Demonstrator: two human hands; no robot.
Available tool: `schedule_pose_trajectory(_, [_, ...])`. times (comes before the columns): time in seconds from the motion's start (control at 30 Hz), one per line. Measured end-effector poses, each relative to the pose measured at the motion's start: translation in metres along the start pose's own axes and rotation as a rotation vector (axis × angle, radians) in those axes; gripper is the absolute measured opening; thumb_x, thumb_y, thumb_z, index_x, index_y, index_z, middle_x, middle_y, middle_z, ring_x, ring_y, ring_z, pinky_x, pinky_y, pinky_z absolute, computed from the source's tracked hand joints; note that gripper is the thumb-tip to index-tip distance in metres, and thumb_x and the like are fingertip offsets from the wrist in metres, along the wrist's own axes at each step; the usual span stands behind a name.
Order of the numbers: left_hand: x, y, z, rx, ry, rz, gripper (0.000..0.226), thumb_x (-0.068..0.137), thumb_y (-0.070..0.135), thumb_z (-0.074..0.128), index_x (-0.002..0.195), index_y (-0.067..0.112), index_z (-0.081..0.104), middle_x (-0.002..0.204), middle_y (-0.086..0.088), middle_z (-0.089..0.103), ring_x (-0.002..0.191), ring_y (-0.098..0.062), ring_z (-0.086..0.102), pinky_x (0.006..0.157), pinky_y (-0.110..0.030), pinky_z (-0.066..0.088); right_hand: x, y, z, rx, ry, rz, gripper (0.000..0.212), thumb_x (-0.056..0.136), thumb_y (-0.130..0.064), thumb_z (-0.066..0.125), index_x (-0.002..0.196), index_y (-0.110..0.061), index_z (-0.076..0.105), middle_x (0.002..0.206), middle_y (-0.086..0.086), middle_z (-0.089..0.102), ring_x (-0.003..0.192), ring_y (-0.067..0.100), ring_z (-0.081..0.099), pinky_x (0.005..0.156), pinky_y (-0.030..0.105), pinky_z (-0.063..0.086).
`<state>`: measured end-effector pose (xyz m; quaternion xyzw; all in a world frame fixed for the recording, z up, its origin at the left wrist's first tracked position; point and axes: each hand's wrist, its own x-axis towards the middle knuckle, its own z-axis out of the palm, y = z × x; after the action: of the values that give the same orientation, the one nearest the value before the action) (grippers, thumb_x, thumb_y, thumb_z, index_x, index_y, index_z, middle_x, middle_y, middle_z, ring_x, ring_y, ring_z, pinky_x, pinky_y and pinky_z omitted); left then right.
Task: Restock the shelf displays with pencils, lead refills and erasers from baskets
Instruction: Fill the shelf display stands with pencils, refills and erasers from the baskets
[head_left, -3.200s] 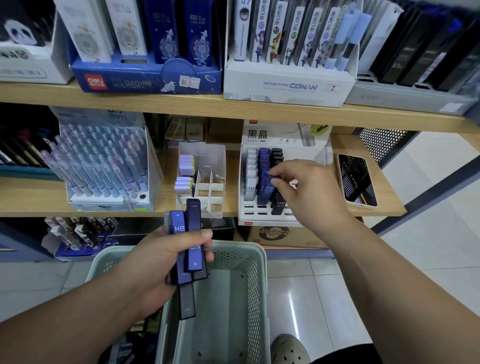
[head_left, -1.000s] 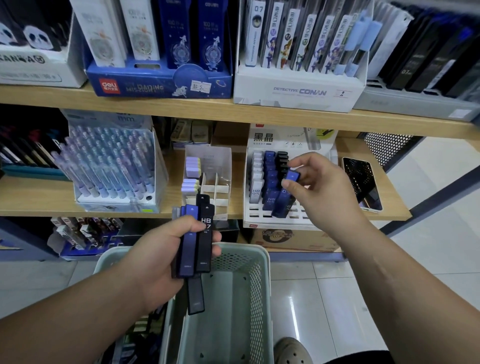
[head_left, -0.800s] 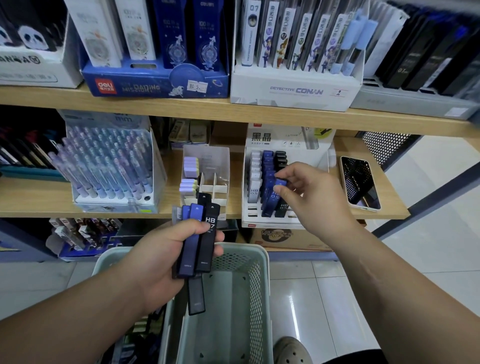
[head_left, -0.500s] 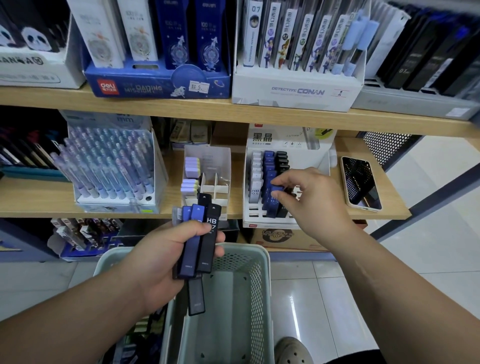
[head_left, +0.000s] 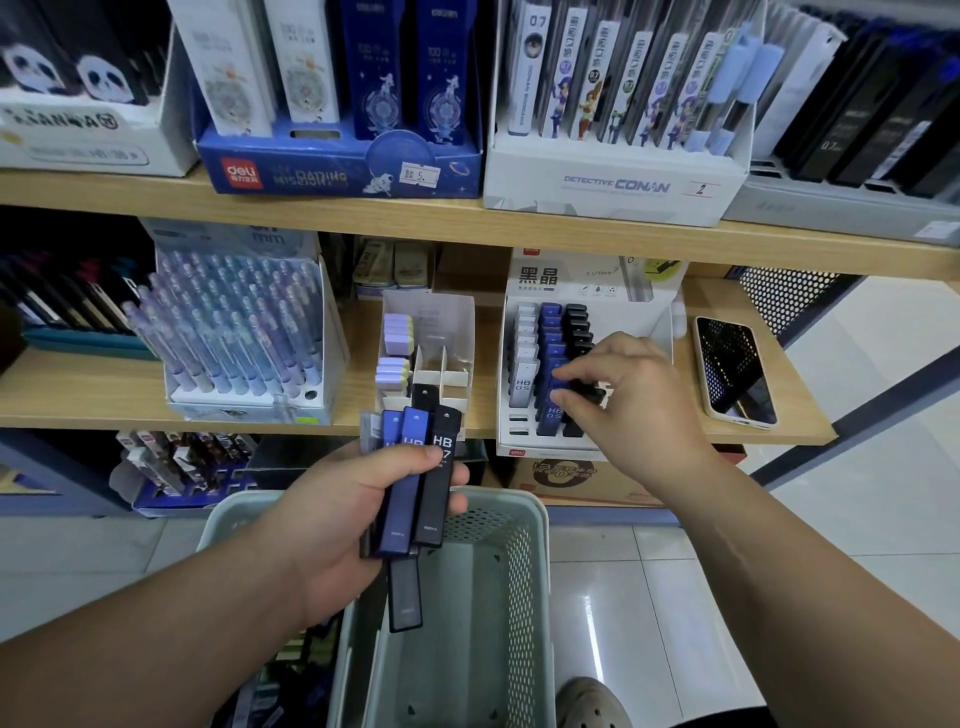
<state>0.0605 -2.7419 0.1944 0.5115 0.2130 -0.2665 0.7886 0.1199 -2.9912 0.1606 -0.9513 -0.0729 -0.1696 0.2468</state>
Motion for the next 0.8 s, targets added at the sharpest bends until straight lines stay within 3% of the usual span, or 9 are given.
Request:
schedule_pose_trajectory(0.07, [0.0, 0.0, 0.0, 0.003, -0.009, -0.002, 0.018, 0.088, 0.008, 0.063, 0.105, 0.002, 0.068, 0.097, -0.02, 0.076, 0.067, -0.025, 0.073, 0.059, -0.029, 0.059, 0.001, -0.004, -0.006, 0.051, 0.024, 0.053, 0.017, 0.085, -0.032, 0.079, 0.101, -0.026, 0.077, 0.087, -0.007, 0.063, 0.089, 0.011, 0.055, 0.077, 0.029, 0.044])
schedule_pose_trajectory(0.17, [-0.001, 0.0, 0.0, 0.03, -0.048, 0.007, 0.022, 0.09, 0.009, 0.064, 0.11, 0.0, 0.067, 0.101, -0.021, 0.075, 0.071, -0.025, 0.073, 0.058, -0.027, 0.06, 0.001, -0.026, -0.021, 0.39, 0.003, 0.237, 0.01, 0.09, -0.035, 0.072, 0.083, -0.029, 0.074, 0.078, -0.007, 0.068, 0.071, 0.002, 0.057, 0.066, 0.023, 0.046])
schedule_pose_trajectory(0.27, [-0.003, -0.002, 0.002, 0.072, -0.102, 0.034, 0.025, 0.085, 0.01, 0.067, 0.109, 0.004, 0.069, 0.101, -0.021, 0.074, 0.073, -0.025, 0.072, 0.059, -0.03, 0.058, -0.008, -0.057, -0.022, 0.728, -0.275, 0.336, 0.009, 0.089, -0.032, 0.073, 0.086, -0.024, 0.076, 0.08, 0.007, 0.072, 0.067, 0.007, 0.061, 0.06, 0.019, 0.045])
schedule_pose_trajectory(0.33, [-0.003, -0.004, 0.004, 0.088, -0.136, 0.045, 0.026, 0.079, 0.011, 0.068, 0.105, 0.007, 0.071, 0.098, -0.021, 0.073, 0.073, -0.026, 0.071, 0.059, -0.03, 0.058, -0.016, -0.072, -0.012, 0.811, -0.402, 0.364, 0.012, 0.085, -0.024, 0.077, 0.095, -0.017, 0.075, 0.08, 0.011, 0.072, 0.067, 0.012, 0.063, 0.057, 0.02, 0.047])
schedule_pose_trajectory(0.5, [0.002, -0.007, 0.003, 0.093, -0.138, 0.04, 0.025, 0.075, 0.013, 0.07, 0.099, 0.009, 0.076, 0.101, -0.025, 0.073, 0.075, -0.029, 0.071, 0.06, -0.031, 0.059, -0.02, -0.077, 0.001, 0.89, -0.454, 0.476, 0.012, 0.086, -0.013, 0.078, 0.096, -0.006, 0.074, 0.069, 0.003, 0.067, 0.063, 0.015, 0.063, 0.053, 0.022, 0.046])
schedule_pose_trajectory(0.6, [0.004, -0.006, 0.006, 0.093, -0.125, 0.051, 0.034, 0.076, 0.015, 0.069, 0.108, 0.004, 0.072, 0.097, -0.022, 0.074, 0.073, -0.027, 0.072, 0.054, -0.027, 0.055, -0.01, -0.071, -0.011, 0.967, -0.393, 0.514, 0.007, 0.087, -0.008, 0.074, 0.093, -0.005, 0.072, 0.07, 0.003, 0.068, 0.059, 0.01, 0.06, 0.053, 0.02, 0.049])
schedule_pose_trajectory(0.8, [0.012, -0.001, 0.017, 0.044, -0.048, 0.04, 0.034, 0.085, 0.016, 0.066, 0.116, 0.001, 0.066, 0.102, -0.018, 0.076, 0.072, -0.022, 0.072, 0.049, -0.026, 0.053, 0.011, -0.014, -0.056, 1.006, -0.058, 0.675, 0.008, 0.093, -0.012, 0.067, 0.086, -0.015, 0.07, 0.074, 0.0, 0.07, 0.068, 0.014, 0.059, 0.071, 0.031, 0.05])
